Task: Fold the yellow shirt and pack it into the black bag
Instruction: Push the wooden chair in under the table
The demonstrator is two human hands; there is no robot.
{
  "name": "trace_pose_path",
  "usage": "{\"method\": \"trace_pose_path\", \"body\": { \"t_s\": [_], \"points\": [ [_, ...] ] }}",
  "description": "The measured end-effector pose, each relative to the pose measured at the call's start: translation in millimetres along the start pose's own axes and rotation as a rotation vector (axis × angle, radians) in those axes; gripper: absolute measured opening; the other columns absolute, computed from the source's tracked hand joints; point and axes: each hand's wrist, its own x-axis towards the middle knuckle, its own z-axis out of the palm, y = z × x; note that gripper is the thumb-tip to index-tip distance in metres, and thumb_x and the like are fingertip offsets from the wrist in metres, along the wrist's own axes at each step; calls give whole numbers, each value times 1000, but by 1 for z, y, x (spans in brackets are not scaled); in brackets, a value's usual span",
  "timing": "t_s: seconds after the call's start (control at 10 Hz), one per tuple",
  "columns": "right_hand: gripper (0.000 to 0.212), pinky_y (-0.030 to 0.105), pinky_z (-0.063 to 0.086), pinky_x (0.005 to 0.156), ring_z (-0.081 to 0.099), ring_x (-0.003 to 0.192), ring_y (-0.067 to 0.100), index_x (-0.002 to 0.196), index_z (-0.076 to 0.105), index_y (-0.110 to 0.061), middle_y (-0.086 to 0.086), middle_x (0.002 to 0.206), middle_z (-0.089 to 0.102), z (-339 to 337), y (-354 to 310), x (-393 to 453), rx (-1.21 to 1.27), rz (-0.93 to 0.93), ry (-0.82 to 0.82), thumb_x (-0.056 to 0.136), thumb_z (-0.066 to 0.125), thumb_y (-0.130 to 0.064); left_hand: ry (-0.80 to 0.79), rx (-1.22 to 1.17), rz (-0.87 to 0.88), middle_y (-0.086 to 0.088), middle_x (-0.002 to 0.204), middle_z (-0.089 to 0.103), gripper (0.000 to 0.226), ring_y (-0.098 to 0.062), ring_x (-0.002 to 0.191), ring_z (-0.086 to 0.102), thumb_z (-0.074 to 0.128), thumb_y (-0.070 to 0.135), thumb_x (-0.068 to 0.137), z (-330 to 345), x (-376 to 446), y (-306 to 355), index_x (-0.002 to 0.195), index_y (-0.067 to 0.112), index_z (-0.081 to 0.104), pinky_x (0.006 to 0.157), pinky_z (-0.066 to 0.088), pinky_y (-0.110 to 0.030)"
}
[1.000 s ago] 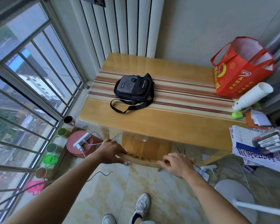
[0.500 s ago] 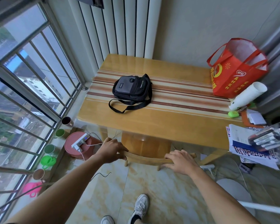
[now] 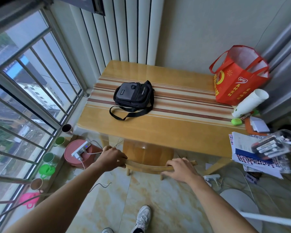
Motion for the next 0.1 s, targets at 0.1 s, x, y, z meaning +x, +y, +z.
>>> {"method": "trace_pose_path", "body": {
  "t_s": [0.1],
  "points": [
    [70,34,48,83,58,94,15,99,66,-34,-15,97,61,-12,-3,-1,64,34,-13,63,48,-92,18,-30,-23,17,112,66,41,-10,113,55,68,58,79,-12,-1,5,116,39,66,96,28,-35]
  ]
}}
